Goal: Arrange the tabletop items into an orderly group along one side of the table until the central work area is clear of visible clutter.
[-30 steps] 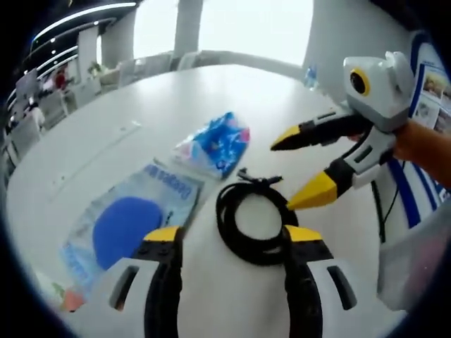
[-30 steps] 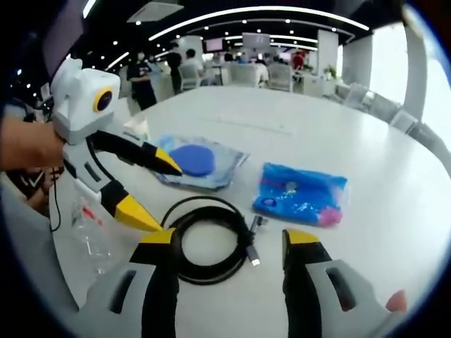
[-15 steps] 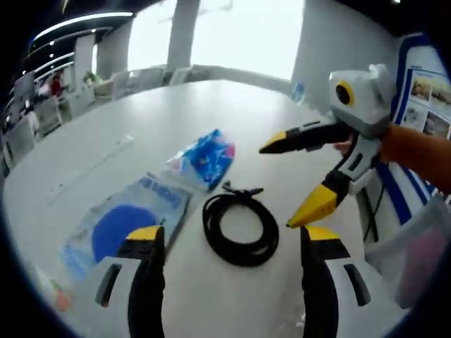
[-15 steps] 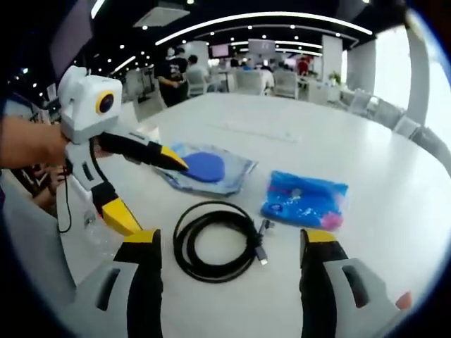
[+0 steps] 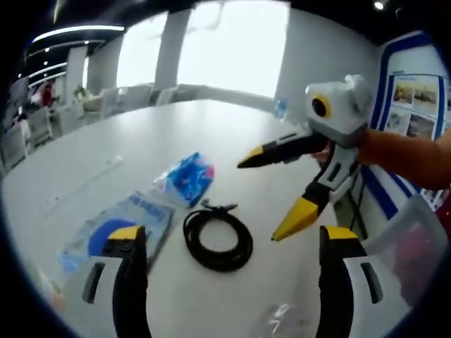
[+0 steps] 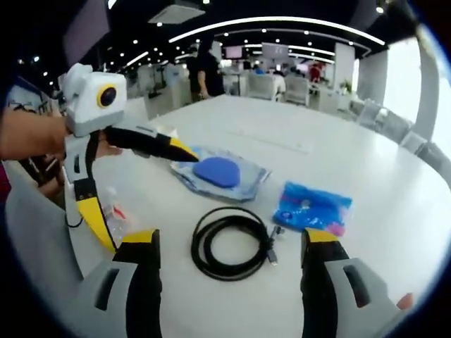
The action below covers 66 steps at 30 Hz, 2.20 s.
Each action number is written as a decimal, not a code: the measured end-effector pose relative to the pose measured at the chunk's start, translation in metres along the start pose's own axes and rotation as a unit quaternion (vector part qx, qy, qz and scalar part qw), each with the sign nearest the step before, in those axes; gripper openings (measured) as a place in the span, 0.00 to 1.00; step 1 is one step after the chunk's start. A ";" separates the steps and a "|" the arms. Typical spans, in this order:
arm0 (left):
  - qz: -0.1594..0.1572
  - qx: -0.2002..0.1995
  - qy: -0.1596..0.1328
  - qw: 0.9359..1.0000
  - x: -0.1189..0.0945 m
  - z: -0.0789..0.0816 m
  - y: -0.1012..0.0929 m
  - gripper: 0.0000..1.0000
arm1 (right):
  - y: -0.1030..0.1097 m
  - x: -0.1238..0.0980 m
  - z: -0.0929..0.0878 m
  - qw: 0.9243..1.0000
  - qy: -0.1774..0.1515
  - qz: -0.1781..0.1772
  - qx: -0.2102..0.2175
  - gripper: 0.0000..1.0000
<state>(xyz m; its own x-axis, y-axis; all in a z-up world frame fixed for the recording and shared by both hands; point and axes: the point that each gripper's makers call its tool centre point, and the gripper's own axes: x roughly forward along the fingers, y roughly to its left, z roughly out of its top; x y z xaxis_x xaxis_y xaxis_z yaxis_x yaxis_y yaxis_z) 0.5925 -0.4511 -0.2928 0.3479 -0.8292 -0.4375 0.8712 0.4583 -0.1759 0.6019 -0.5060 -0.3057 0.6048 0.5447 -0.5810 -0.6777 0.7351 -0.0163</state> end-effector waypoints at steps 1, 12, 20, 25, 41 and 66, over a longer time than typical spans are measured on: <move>-0.003 -0.002 -0.007 1.000 -0.003 0.001 -0.002 0.99 | 0.002 -0.001 0.001 1.000 -0.001 0.002 -0.003 0.81; -0.001 -0.013 -0.026 1.000 -0.036 -0.003 -0.008 0.99 | 0.024 -0.009 0.011 0.999 0.001 0.021 -0.033 0.82; 0.013 -0.016 -0.045 0.999 -0.067 -0.009 -0.009 0.99 | 0.051 -0.009 0.023 0.996 0.004 0.048 -0.071 0.82; 0.027 -0.026 -0.051 0.998 -0.087 -0.018 -0.006 0.99 | 0.070 -0.005 0.028 0.993 0.011 0.068 -0.095 0.83; 0.079 -0.051 -0.072 0.993 -0.153 -0.048 0.003 0.99 | 0.137 0.016 0.024 0.972 0.065 0.140 -0.178 0.83; 0.100 -0.062 -0.117 0.986 -0.219 -0.069 -0.021 0.99 | 0.200 0.056 -0.008 0.917 0.183 0.234 -0.265 0.81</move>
<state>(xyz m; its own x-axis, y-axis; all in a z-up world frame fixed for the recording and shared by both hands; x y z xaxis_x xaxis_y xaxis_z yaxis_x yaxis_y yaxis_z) 0.4746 -0.2573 -0.2543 0.5918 -0.7626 -0.2613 0.7330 0.6440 -0.2193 0.4965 -0.3319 -0.3480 0.0802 0.5081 -0.8575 -0.9942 0.1028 -0.0321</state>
